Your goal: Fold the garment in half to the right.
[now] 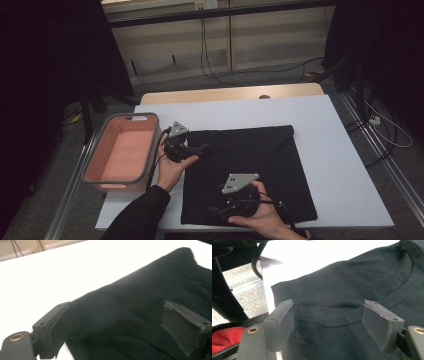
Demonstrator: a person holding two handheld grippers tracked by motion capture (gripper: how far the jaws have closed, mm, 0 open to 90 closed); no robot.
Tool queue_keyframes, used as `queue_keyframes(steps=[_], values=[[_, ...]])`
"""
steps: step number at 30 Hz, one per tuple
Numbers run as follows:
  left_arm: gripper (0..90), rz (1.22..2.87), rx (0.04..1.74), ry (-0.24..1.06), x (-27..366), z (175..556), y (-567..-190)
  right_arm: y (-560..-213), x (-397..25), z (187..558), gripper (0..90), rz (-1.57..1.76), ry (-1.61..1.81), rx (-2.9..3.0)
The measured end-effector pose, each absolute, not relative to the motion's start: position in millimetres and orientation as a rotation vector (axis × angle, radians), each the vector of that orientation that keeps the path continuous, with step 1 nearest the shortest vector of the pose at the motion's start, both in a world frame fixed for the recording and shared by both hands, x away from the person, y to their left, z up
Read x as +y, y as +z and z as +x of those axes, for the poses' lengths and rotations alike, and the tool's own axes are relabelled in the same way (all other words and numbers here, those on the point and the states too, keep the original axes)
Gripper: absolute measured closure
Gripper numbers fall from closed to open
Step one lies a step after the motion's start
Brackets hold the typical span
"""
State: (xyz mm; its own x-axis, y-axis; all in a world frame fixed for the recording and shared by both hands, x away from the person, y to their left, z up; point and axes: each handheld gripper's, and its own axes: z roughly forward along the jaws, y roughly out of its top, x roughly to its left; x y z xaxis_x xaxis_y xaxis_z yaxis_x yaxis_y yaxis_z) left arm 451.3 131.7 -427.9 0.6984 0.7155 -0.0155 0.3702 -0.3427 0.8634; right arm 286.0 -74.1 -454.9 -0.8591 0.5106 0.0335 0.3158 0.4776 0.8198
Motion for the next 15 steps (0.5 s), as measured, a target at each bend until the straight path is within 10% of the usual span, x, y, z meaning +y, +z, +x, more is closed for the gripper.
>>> queue_keyframes(steps=[15], values=[[39.5, 2.023, 1.006, 0.472, 135, 511, -437, -456, -74, 286, 25.7, 0.703, 1.319, 2.525]])
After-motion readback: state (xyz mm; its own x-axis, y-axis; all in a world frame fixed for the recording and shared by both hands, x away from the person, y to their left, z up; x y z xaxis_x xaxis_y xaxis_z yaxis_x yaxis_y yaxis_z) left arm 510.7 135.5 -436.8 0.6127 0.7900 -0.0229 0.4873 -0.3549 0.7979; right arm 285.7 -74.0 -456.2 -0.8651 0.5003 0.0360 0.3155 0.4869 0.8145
